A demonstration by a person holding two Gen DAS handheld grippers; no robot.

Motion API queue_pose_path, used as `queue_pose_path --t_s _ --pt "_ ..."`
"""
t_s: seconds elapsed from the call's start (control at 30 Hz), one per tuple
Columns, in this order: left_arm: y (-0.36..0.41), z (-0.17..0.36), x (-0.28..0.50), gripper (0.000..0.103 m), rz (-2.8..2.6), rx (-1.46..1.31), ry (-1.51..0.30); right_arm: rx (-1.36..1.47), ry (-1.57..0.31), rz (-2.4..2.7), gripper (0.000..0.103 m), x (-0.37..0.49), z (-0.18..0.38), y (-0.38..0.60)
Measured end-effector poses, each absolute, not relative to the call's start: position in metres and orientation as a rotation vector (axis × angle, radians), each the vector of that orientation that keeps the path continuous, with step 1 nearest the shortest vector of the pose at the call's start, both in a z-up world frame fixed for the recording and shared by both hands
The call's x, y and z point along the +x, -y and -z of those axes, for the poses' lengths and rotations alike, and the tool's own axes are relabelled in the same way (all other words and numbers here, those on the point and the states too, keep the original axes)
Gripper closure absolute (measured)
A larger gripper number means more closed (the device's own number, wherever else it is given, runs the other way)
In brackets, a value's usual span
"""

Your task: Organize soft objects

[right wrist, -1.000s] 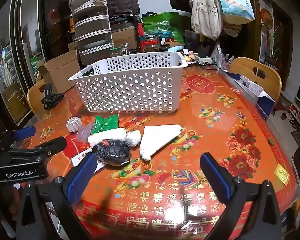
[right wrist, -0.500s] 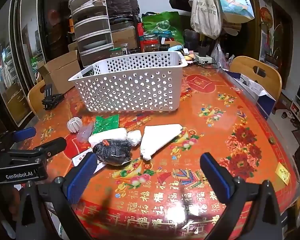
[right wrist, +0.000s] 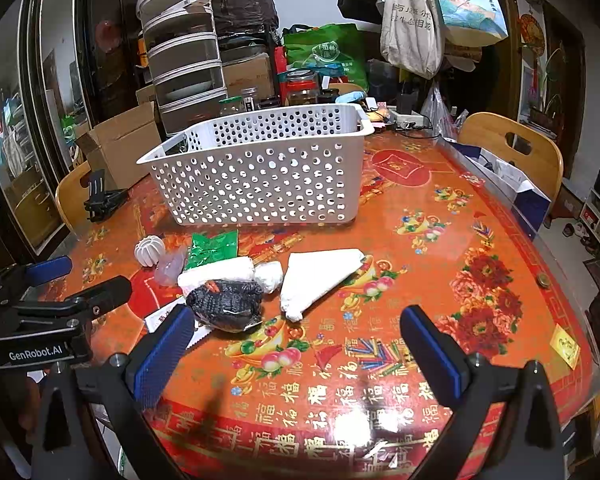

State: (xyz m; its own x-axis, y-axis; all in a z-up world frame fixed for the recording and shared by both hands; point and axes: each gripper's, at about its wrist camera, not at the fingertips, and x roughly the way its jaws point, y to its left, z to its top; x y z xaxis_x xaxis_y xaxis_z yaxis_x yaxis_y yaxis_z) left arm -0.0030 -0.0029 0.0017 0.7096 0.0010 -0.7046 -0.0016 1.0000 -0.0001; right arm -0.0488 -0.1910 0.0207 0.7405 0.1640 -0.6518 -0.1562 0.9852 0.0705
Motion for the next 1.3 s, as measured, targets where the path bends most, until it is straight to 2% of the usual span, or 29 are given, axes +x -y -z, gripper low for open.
queue_pose_path --t_s 1.3 --pt "0.0005 -0.0016 -0.0041 0.0 0.007 -0.002 -0.789 0.014 -0.722 -0.173 0.001 -0.0483 -0.0199 0.1903"
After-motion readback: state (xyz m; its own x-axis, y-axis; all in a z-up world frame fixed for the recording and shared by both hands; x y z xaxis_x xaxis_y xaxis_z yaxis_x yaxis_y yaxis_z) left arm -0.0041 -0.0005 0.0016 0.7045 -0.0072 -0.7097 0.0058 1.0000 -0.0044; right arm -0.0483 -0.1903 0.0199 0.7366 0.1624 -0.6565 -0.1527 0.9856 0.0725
